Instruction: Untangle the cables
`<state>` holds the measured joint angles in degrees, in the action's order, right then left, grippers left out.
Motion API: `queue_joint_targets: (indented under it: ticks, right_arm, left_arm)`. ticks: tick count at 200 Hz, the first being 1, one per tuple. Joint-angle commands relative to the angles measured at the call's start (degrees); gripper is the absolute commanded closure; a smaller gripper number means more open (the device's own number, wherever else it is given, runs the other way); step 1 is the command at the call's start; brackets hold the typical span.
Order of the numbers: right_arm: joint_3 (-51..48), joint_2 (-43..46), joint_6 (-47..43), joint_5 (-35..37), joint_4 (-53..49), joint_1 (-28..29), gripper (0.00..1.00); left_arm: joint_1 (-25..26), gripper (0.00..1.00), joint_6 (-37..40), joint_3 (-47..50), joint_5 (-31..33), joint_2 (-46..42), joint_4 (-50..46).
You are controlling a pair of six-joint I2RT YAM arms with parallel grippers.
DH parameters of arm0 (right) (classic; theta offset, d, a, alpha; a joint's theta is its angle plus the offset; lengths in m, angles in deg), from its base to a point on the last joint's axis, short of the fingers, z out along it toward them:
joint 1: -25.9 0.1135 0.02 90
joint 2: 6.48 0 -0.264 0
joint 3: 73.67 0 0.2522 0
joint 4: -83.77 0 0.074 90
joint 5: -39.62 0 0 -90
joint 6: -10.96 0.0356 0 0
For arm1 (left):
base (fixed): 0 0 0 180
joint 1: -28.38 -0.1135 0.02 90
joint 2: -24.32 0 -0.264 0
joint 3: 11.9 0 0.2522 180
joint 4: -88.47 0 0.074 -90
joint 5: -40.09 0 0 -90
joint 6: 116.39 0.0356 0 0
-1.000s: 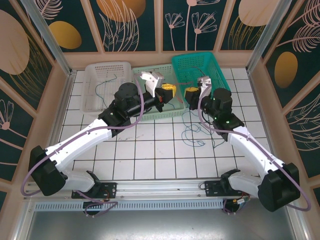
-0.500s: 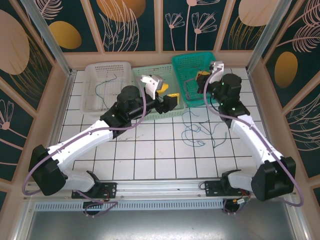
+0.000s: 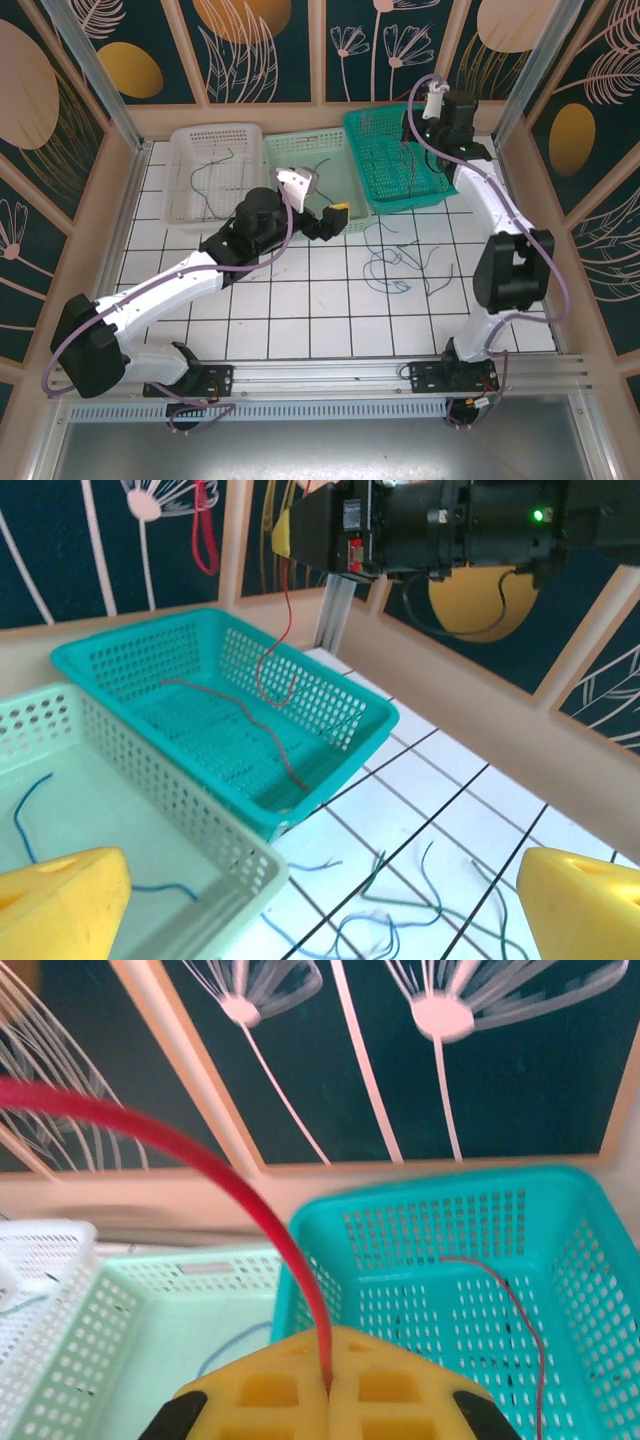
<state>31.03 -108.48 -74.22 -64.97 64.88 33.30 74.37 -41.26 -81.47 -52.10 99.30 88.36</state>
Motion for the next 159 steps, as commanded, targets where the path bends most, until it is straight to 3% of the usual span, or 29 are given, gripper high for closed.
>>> queue_joint_targets:
  ticks: [1, 57, 104, 111, 124, 132, 159]
  right_arm:
    - [6.3, -5.9, 0.0, 1.1, -7.2, -0.6, 1.0]
    - [24.9, -22.0, 0.1, 1.9, -25.2, -1.2, 1.0]
    - [23.9, -23.4, 1.8, 0.0, -26.5, -2.9, 1.0]
    - [24.1, -23.7, 1.3, -0.5, -27.3, -2.9, 0.9]
    - [25.2, -24.5, -0.1, -0.6, -29.3, -2.9, 0.56]
    - [25.4, -24.6, -0.7, -0.1, -30.0, -2.9, 0.43]
    - [24.5, -21.9, -2.0, 1.0, -30.3, -2.8, 0.24]
  left_arm:
    - [-0.3, 0.02, -1.3, 2.6, 2.1, -1.9, 0.0]
    - [-0.3, 0.02, -2.1, 4.8, 2.8, -2.9, -0.5]
    - [-0.3, 0.01, -2.3, 5.3, 3.3, -3.3, -0.6]
    - [-0.3, 0.01, -2.3, 5.3, 3.2, -3.3, -0.7]
    - [-0.4, 0.01, -2.3, 5.2, 3.2, -3.2, -0.7]
    - [-0.3, 0.01, -2.4, 5.1, 3.1, -3.1, -0.7]
    - [-0.3, 0.01, -2.9, 5.2, 2.8, -2.7, -0.7]
